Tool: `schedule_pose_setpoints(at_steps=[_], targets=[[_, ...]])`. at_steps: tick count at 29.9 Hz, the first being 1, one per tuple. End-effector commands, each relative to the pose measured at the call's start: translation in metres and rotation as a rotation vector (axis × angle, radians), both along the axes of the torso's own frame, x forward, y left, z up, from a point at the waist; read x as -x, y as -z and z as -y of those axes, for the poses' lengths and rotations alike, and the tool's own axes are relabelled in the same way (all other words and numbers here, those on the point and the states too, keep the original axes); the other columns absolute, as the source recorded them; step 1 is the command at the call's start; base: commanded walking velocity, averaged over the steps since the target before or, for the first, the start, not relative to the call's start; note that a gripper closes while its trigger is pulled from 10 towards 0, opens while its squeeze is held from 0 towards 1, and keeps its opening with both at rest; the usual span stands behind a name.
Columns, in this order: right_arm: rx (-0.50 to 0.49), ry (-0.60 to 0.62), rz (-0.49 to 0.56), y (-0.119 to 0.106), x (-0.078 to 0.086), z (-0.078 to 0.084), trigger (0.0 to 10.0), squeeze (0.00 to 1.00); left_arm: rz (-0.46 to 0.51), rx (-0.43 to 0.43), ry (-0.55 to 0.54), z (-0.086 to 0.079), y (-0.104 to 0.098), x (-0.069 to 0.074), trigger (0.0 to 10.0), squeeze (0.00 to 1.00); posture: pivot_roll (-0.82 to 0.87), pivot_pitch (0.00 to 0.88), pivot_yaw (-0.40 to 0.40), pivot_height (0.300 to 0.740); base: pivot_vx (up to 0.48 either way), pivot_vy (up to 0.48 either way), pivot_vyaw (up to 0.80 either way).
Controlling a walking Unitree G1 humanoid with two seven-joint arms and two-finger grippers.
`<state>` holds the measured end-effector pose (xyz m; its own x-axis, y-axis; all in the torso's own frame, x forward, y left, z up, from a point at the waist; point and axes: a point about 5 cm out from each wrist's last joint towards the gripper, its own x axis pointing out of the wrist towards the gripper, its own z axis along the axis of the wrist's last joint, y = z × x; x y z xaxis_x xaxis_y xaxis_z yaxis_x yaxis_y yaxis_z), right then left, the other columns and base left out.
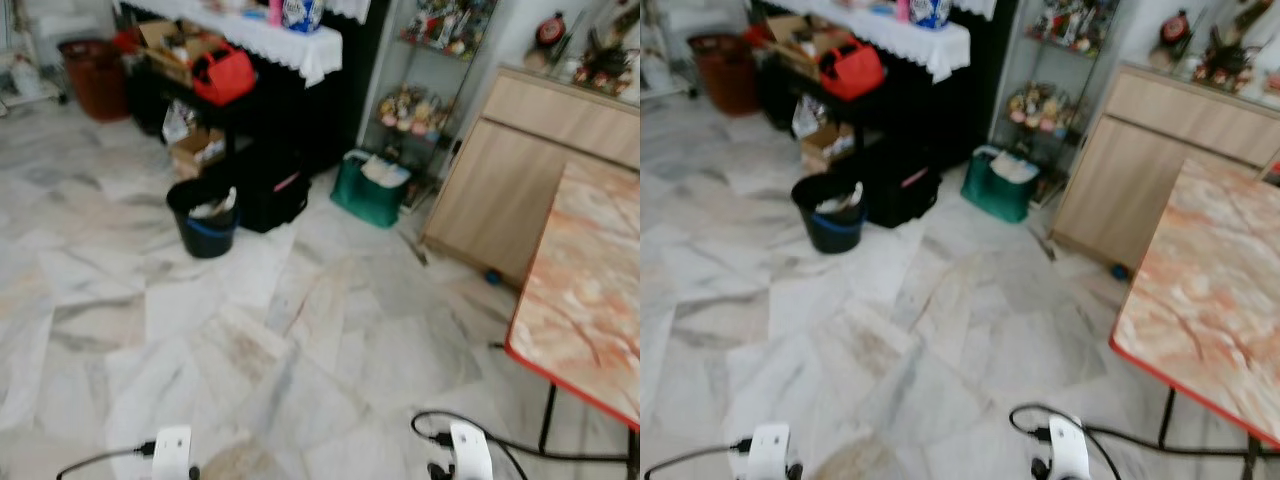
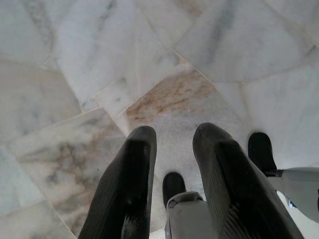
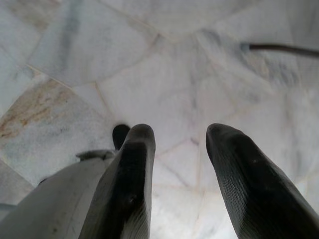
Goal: Setting the table
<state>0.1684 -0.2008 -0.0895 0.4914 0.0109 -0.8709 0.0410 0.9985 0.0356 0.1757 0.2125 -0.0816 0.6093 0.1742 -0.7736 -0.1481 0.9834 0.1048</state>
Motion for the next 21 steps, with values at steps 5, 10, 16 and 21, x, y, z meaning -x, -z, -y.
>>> schedule_pose_setpoints(at_steps=[5, 10, 16, 21], targets=[[0.013, 0.002, -0.005, -0.0009, -0.0003, 0.0052, 10.0, 0.00, -0.004, -0.002, 0.038, 0.0053, 0.0003, -0.0018, 10.0, 0.00, 0.13, 0.000, -0.107, 0.740, 0.000, 0.000, -0.76], [0.013, 0.003, -0.004, -0.0012, -0.0009, 0.0054, 10.0, 0.00, -0.003, -0.008, 0.055, 0.0067, 0.0001, -0.0025, 10.0, 0.00, 0.13, 0.000, -0.109, 0.740, 0.000, -0.172, -0.76], [0.011, 0.003, -0.003, -0.0012, -0.0013, 0.0046, 10.0, 0.00, -0.009, -0.012, 0.052, 0.0059, 0.0004, -0.0018, 10.0, 0.00, 0.13, 0.000, -0.106, 0.740, 0.000, -0.139, -0.75], [0.008, 0.004, -0.002, -0.0012, -0.0015, 0.0040, 10.0, 0.00, -0.010, -0.011, 0.054, 0.0057, 0.0005, -0.0015, 10.0, 0.00, 0.13, 0.000, -0.105, 0.740, 0.000, 0.000, -0.76]])
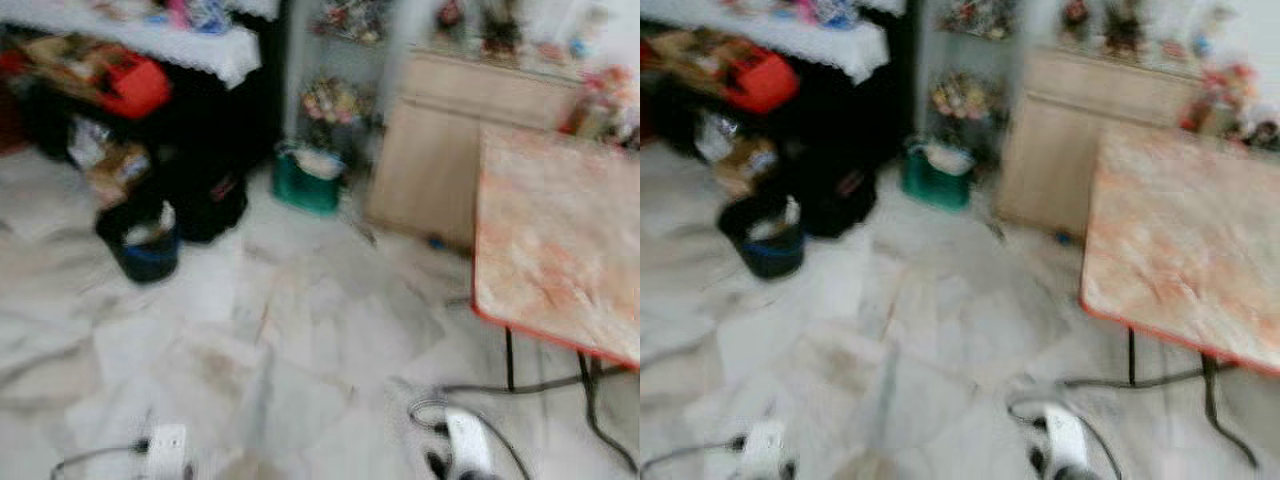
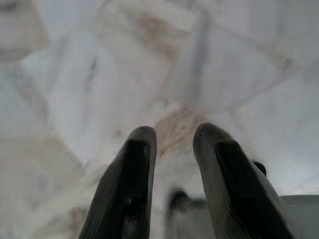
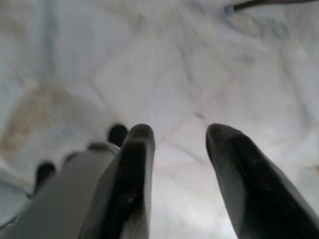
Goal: Setting the table
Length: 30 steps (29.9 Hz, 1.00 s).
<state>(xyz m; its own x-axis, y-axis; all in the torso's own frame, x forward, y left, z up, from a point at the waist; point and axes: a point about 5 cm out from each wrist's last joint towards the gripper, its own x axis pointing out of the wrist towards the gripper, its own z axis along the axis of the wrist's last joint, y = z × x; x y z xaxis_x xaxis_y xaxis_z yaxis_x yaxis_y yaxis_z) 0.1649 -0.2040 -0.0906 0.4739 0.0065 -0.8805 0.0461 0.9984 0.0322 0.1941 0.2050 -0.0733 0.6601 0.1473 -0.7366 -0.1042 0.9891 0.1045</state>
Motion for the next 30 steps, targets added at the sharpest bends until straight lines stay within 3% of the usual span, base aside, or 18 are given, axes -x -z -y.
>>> schedule_pose_setpoints(at_steps=[1, 8, 17, 30], targets=[[0.005, 0.000, 0.018, -0.0023, -0.0050, 0.0007, 10.0, 0.00, -0.067, -0.006, 0.004, -0.0019, 0.0088, 0.0169, 10.0, 0.00, 0.13, 0.000, -0.105, 0.740, 0.000, 0.000, -0.76], [0.000, 0.003, 0.019, -0.0022, -0.0051, -0.0006, 10.0, 0.00, -0.067, -0.009, 0.009, -0.0030, 0.0086, 0.0171, 10.0, 0.00, 0.13, 0.000, -0.099, 0.740, 0.000, 0.000, -0.75], [-0.022, 0.037, 0.039, -0.0024, -0.0056, -0.0018, 10.0, 0.00, -0.122, -0.055, 0.068, -0.0023, 0.0111, 0.0200, 10.0, 0.00, 0.13, 0.000, -0.093, 0.740, 0.000, 0.000, 0.00], [-0.020, 0.043, 0.044, -0.0028, -0.0057, 0.0002, 10.0, 0.00, -0.170, -0.050, 0.074, 0.0011, 0.0155, 0.0268, 10.0, 0.00, 0.09, 0.000, -0.086, 0.740, 0.000, -0.209, 0.00]])
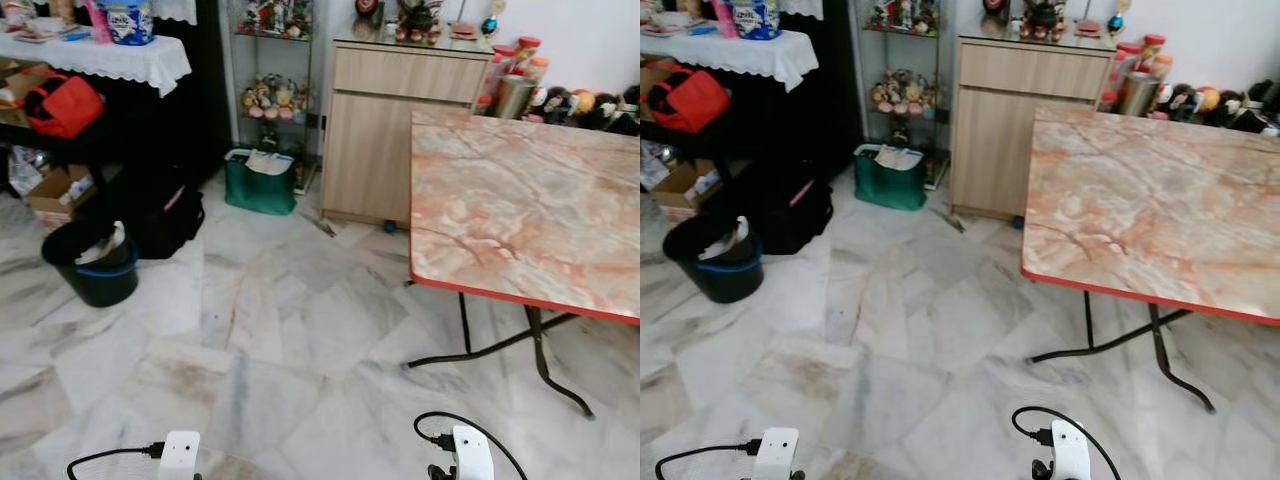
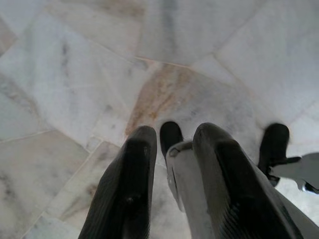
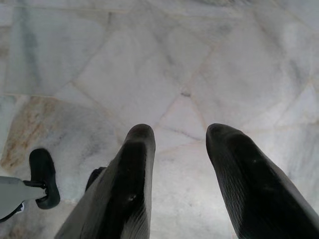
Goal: Setting the table
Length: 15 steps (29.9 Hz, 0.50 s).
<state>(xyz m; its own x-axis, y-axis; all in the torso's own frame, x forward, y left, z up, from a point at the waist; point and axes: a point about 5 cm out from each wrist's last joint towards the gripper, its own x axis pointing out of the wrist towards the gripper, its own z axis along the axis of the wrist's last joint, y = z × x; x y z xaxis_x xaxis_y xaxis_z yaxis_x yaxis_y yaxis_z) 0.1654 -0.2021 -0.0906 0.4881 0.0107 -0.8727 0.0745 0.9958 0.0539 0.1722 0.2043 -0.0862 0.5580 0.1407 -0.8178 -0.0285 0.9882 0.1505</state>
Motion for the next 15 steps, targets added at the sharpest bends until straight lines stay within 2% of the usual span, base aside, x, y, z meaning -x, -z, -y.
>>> schedule_pose_setpoints(at_steps=[1, 6, 15], targets=[[0.000, 0.014, 0.027, -0.0026, -0.0049, 0.0019, 10.0, 0.00, -0.040, -0.015, 0.019, -0.0003, 0.0035, 0.0068, 10.0, 0.00, 0.08, 0.000, -0.081, 0.740, 0.000, 0.000, 0.00], [0.002, 0.017, 0.022, -0.0021, -0.0039, 0.0017, 10.0, 0.00, -0.055, -0.022, 0.032, -0.0012, 0.0041, 0.0084, 10.0, 0.00, 0.08, 0.000, -0.078, 0.740, 0.000, 0.000, 0.00], [0.000, 0.014, 0.017, -0.0011, -0.0022, 0.0006, 10.0, 0.00, -0.064, -0.037, 0.063, -0.0037, 0.0036, 0.0081, 10.0, 0.00, 0.09, 0.000, -0.072, 0.740, 0.000, -0.337, 0.00]])
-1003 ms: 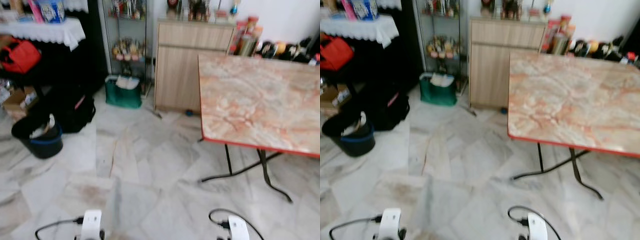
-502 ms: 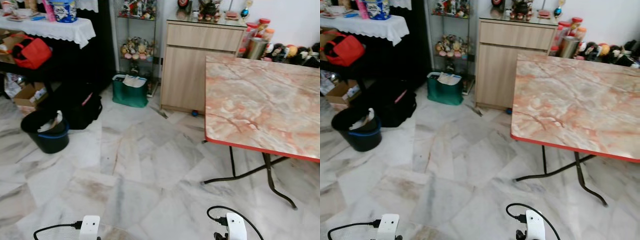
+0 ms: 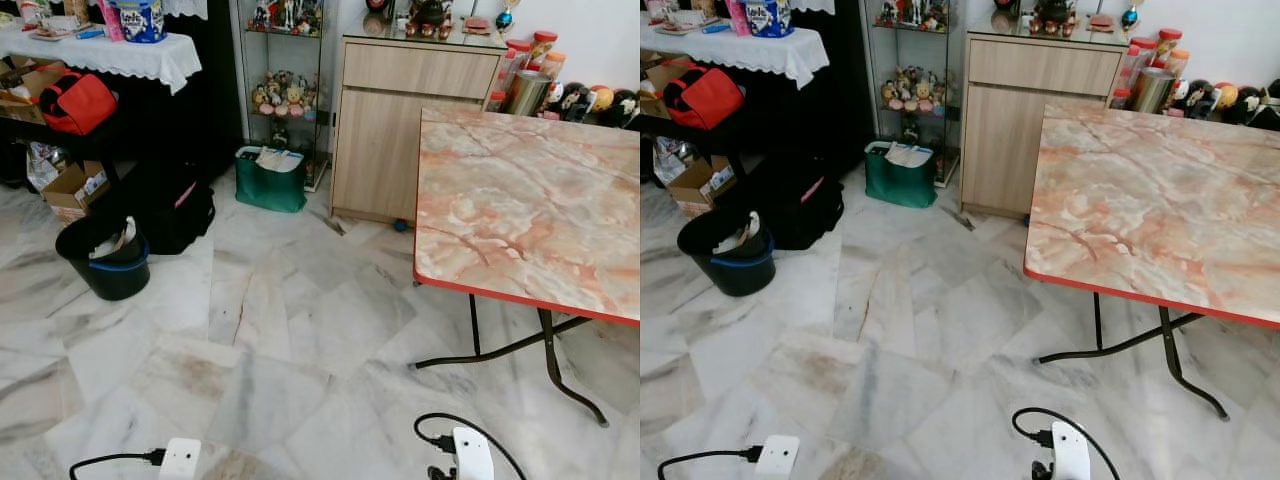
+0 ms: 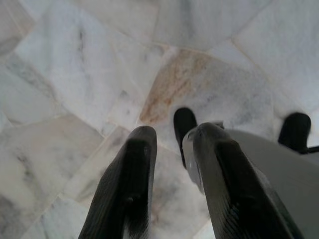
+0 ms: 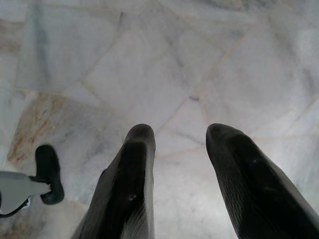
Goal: Setting the table
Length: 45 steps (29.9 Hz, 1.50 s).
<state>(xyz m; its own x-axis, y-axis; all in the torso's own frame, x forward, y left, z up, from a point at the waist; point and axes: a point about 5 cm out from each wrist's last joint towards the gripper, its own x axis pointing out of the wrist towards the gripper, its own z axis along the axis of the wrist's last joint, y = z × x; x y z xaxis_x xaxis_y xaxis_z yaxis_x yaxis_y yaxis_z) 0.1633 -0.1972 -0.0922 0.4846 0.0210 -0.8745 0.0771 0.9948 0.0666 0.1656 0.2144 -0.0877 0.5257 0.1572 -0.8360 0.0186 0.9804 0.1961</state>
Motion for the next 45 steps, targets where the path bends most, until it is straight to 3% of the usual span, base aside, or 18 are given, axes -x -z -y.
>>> schedule_pose_setpoints(at_steps=[1, 15, 20, 26, 45], targets=[[0.012, 0.012, 0.021, -0.003, -0.004, 0.005, 10.0, 0.00, -0.024, 0.001, 0.027, 0.005, 0.002, 0.002, 10.0, 0.00, 0.09, 0.000, -0.070, 0.740, 0.000, 0.000, 0.00], [0.018, 0.005, 0.019, -0.003, -0.004, 0.006, 10.0, 0.00, -0.029, 0.005, 0.035, 0.008, 0.003, 0.003, 10.0, 0.00, 0.10, 0.000, -0.073, 0.740, 0.000, 0.000, 0.00], [0.021, 0.010, 0.021, -0.002, -0.003, 0.006, 10.0, 0.00, -0.034, 0.007, 0.040, 0.009, 0.004, 0.005, 10.0, 0.00, 0.09, 0.000, -0.073, 0.740, 0.000, -0.480, 0.00], [0.020, 0.007, 0.020, -0.002, -0.002, 0.006, 10.0, 0.00, -0.044, 0.002, 0.057, 0.010, 0.005, 0.006, 10.0, 0.00, 0.10, 0.000, -0.072, 0.740, 0.000, 0.000, 0.00], [0.010, 0.011, 0.028, -0.003, -0.004, 0.005, 10.0, 0.00, -0.055, 0.013, 0.077, 0.017, 0.005, 0.004, 10.0, 0.00, 0.10, 0.000, -0.076, 0.740, 0.000, -0.470, 0.00]])
